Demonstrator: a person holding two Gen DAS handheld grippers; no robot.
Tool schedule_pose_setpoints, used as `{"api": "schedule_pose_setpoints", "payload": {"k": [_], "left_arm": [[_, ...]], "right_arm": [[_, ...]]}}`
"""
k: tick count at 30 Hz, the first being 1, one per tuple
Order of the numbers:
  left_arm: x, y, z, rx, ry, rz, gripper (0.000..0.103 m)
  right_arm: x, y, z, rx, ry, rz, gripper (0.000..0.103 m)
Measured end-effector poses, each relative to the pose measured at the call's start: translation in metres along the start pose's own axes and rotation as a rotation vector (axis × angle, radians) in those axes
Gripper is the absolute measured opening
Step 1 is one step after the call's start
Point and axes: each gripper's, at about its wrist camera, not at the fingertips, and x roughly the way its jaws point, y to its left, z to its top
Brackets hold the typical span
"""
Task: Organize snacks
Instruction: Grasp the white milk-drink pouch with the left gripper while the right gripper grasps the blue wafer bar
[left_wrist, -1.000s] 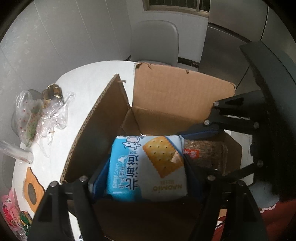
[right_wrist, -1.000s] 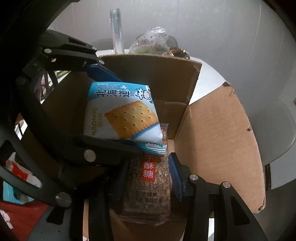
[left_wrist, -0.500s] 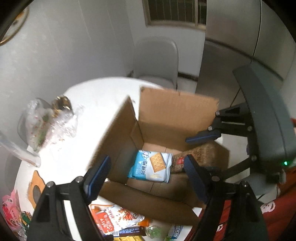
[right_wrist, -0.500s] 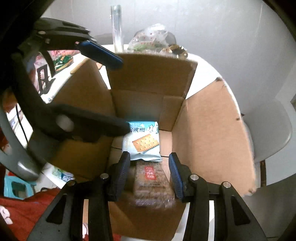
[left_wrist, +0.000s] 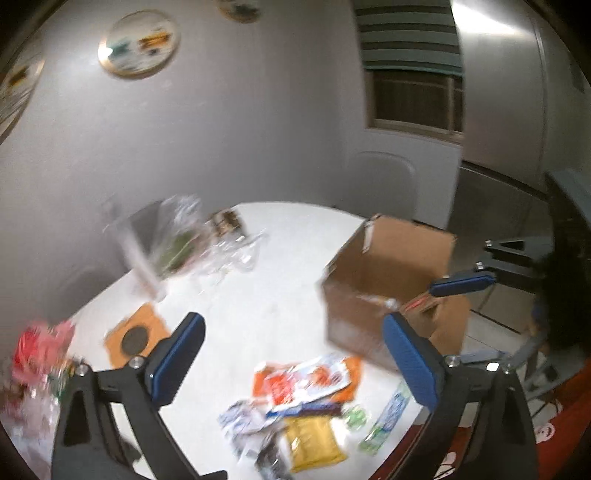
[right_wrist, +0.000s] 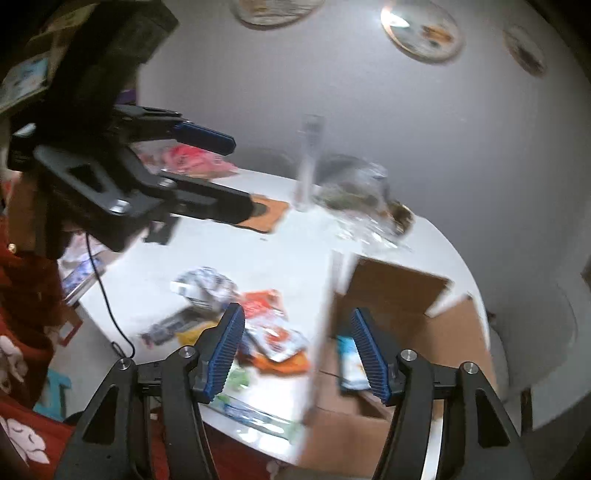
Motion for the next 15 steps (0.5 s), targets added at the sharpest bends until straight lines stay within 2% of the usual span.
{"api": "schedule_pose_setpoints", "payload": {"k": [5,10,15], "left_arm": [[0.01,0.037,-0.055,-0.105,0.044,0.054,0.096],[0.048,0.063,-0.114,-0.249,0.114,0.007,0.096],[0.088,0.079,-0.152,-0.376,0.186,-0.014,0.096]], "right_arm": [[0.033,0.049,0.003,-0.053,0.019,0.088,0.057],[0.087,0.073,-0.012,-0.05,0.091,0.149,0.057],[0.13,0.081,-0.034,-0.021,0.153,0.175,0.057]]}}
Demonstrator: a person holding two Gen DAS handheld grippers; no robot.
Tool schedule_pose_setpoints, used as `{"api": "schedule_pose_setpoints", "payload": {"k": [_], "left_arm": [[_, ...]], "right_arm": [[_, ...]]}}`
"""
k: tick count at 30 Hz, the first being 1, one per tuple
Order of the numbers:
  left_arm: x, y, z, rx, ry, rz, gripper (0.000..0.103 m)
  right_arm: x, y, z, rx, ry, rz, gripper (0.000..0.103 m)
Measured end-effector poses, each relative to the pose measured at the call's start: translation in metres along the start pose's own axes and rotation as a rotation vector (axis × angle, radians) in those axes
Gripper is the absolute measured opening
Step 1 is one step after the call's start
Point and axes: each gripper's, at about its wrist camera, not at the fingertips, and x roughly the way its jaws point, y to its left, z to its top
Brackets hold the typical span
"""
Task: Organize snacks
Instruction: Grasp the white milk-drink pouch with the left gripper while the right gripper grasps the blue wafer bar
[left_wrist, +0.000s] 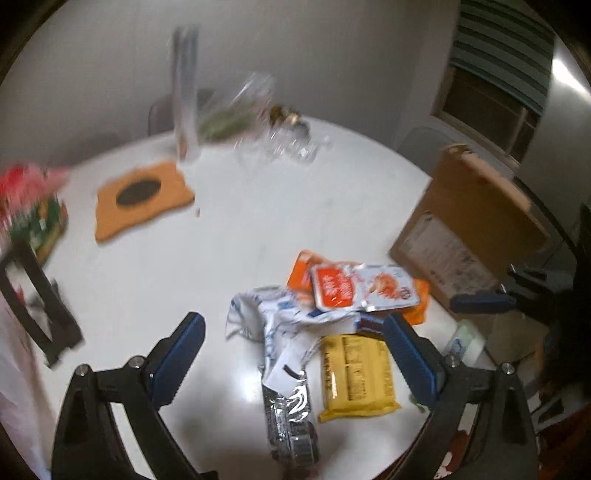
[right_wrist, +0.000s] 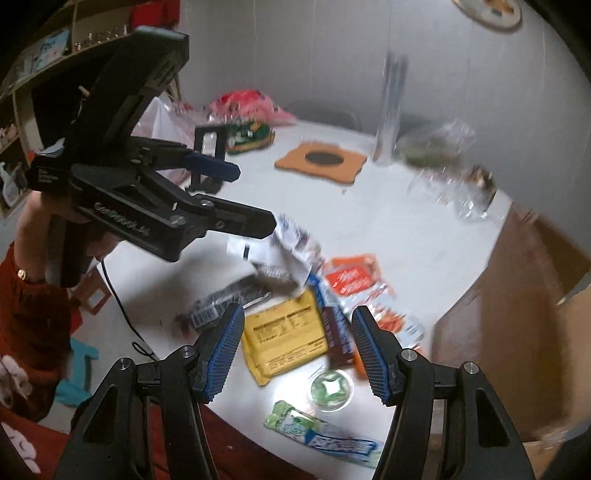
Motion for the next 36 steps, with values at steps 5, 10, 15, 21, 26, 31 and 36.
{"api": "schedule_pose_setpoints", "payload": {"k": [5,10,15,21,26,31,36], "left_arm": [[0.032,0.02,0.004,-0.161,0.012,-0.042,0.096],[0.062,0.021,0.013,-0.183,0.069,0.021,0.096],[0.067,0.018,0.0,-0.109,0.118,0.056,0.085],[0.07,0.028,-0.02,-0.15,0.161,-0.015,0.082],[0.073,0.03,-0.027,-0.173,0.199,-0.08,0.082],[0.07,0.026,-0.028,-0.137,0.196,-0.096,0.075],[0.056,0.02,-0.025,-0.054,0.188,-0.131,0.037]], "right_arm": [[0.022,-0.002,-0.021,0.033,0.016,-0.029,0.057],[0.025,-0.008,-0.035,0.066,0.026,-0.011,0.057],[0.018,-0.01,-0.042,0.051,0.013,-0.028,0.058],[0.027,-0.015,-0.037,0.031,0.024,-0.019,0.057],[0.051,-0.02,-0.028,0.021,0.058,0.0,0.043],[0.072,-0.031,-0.025,0.044,0.092,0.004,0.033],[0.078,-0.038,-0.025,0.068,0.102,0.035,0.033]]}}
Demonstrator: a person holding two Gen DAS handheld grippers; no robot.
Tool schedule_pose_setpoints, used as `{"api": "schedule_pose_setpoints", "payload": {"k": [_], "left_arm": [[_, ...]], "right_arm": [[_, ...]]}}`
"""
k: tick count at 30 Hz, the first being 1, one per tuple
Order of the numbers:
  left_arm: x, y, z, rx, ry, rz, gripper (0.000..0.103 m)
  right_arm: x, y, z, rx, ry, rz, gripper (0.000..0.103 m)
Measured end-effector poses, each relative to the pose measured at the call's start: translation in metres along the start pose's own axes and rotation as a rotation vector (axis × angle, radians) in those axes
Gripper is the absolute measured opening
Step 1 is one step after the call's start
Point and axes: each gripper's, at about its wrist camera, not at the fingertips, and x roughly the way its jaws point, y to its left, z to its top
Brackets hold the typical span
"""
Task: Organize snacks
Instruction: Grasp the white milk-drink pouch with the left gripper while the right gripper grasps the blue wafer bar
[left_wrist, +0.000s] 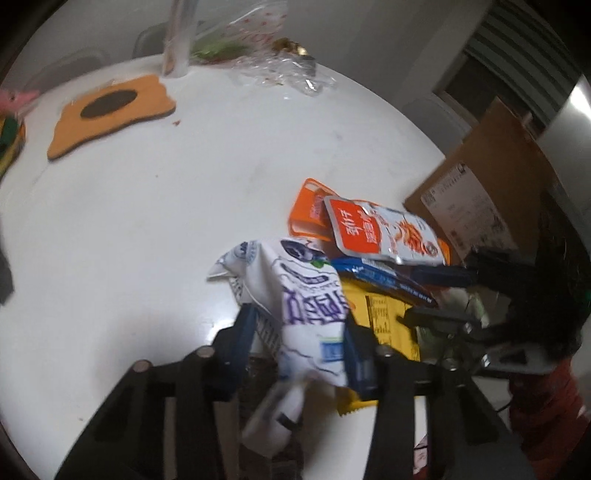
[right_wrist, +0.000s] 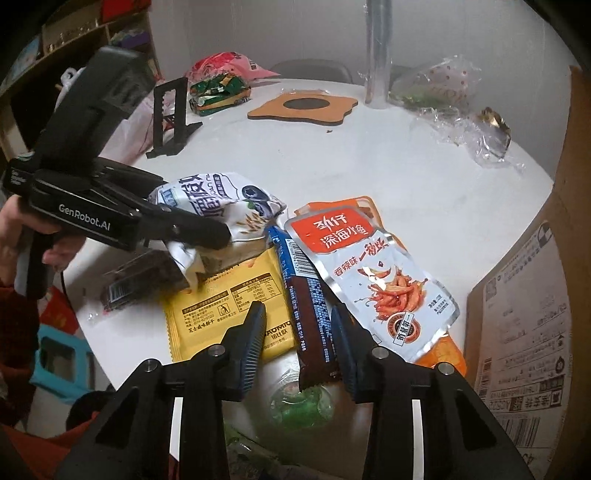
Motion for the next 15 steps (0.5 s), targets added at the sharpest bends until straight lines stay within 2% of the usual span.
{"api": "schedule_pose_setpoints", "payload": {"k": [5,8,10,11,14,15], "left_arm": [[-0.001,0.002,0.001,0.012,0.029,-0.001,0.038],[0.003,0.002,0.001,0.013,0.031,0.017,0.049],[0.007,0.003,0.0,0.008,0.035,0.013,0.051],[0.009,0.004,0.0,0.005,0.038,0.005,0.052],[0.014,0.001,0.002,0.007,0.044,0.003,0.065],[0.016,0.0,0.002,0.012,0.047,0.013,0.066]], "right_arm": [[-0.005,0.002,0.0,0.015,0.006,0.059,0.033],[-0.003,0.003,0.002,0.01,0.013,0.041,0.033],[0.001,0.001,0.003,0.017,0.021,0.036,0.033],[0.003,-0.001,0.004,0.027,0.028,0.042,0.033],[0.01,-0.008,0.003,0.054,0.049,0.083,0.033],[0.01,-0.01,0.003,0.06,0.049,0.092,0.033]]}}
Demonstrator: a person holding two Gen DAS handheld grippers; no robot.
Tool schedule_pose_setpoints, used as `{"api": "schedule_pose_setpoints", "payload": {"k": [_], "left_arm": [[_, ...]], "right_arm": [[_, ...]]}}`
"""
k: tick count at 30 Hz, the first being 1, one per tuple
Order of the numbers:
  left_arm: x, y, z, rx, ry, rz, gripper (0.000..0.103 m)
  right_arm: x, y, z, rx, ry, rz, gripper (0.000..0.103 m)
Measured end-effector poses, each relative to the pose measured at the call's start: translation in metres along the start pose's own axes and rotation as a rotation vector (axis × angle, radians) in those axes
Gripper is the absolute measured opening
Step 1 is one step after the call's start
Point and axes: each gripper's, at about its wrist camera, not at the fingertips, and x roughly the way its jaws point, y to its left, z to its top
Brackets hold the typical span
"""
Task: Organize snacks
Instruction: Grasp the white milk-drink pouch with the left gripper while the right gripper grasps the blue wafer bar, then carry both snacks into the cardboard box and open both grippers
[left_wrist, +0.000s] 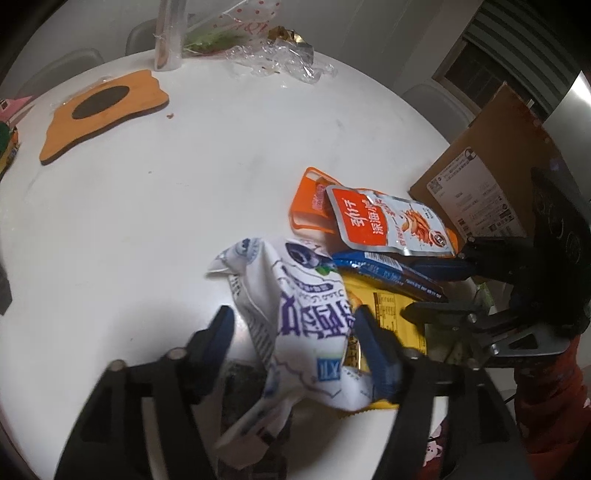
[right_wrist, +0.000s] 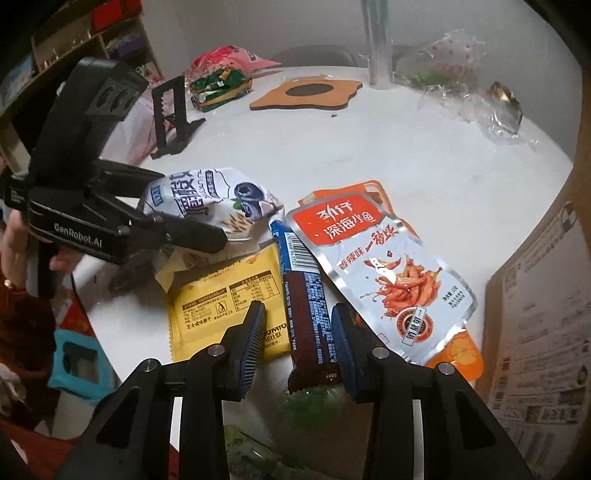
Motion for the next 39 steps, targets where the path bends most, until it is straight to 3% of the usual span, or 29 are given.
{"api": "schedule_pose_setpoints", "payload": {"k": [4,7,12,29,39], "left_arm": [[0.006,-0.003,0.004,0.008,-0.008,0.058,0.063],[0.007,-0.006,0.006,0.027,-0.009,0.07,0.05],[0.002,-0.017,0.005,0.08,-0.029,0.11,0.034],[-0.033,-0.011,-0.004,0.054,-0.116,0.146,0.027],[-0.081,-0.024,0.0,0.067,-0.211,0.148,0.027]], "right_arm": [[0.001,-0.004,0.001,0.017,-0.002,0.021,0.032],[0.0,-0.004,0.001,0.021,-0.006,0.039,0.015],[-0.004,0.004,-0.002,-0.002,-0.019,0.003,0.015],[-0.035,0.033,-0.002,-0.054,-0.082,-0.015,0.015],[-0.066,0.046,0.0,-0.065,-0.144,-0.037,0.015]]}}
